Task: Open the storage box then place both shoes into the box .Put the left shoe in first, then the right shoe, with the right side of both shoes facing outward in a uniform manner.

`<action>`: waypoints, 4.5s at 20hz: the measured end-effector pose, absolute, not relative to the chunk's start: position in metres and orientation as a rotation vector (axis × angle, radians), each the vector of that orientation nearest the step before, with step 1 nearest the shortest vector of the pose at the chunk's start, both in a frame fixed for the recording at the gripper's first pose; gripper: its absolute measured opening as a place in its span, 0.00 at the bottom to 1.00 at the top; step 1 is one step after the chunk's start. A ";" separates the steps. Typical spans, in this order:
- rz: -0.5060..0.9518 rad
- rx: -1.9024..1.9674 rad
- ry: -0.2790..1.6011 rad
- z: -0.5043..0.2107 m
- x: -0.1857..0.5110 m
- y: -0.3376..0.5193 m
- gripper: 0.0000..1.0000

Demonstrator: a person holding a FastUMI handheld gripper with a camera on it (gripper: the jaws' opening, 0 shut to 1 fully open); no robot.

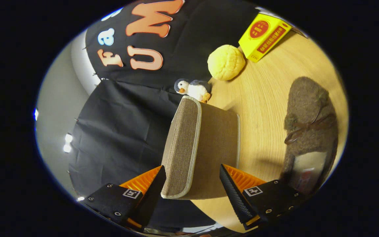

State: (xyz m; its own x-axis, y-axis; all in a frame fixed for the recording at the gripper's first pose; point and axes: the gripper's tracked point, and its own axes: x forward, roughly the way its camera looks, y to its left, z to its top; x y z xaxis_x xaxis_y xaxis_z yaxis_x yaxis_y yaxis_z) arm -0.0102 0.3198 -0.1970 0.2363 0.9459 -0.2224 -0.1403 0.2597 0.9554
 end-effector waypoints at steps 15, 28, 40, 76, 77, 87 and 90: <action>1.123 1.062 1.107 -0.190 -0.028 0.365 0.97; 1.143 1.071 1.026 -0.167 -0.025 0.370 0.94; 0.969 1.119 0.969 -0.143 -0.007 0.360 0.06; 1.086 0.857 0.828 0.013 -0.033 0.475 0.00; 1.099 0.843 0.825 0.019 -0.033 0.484 0.00; 1.175 0.787 0.857 0.040 -0.037 0.584 0.00; 1.174 0.795 0.889 0.034 -0.035 0.610 0.00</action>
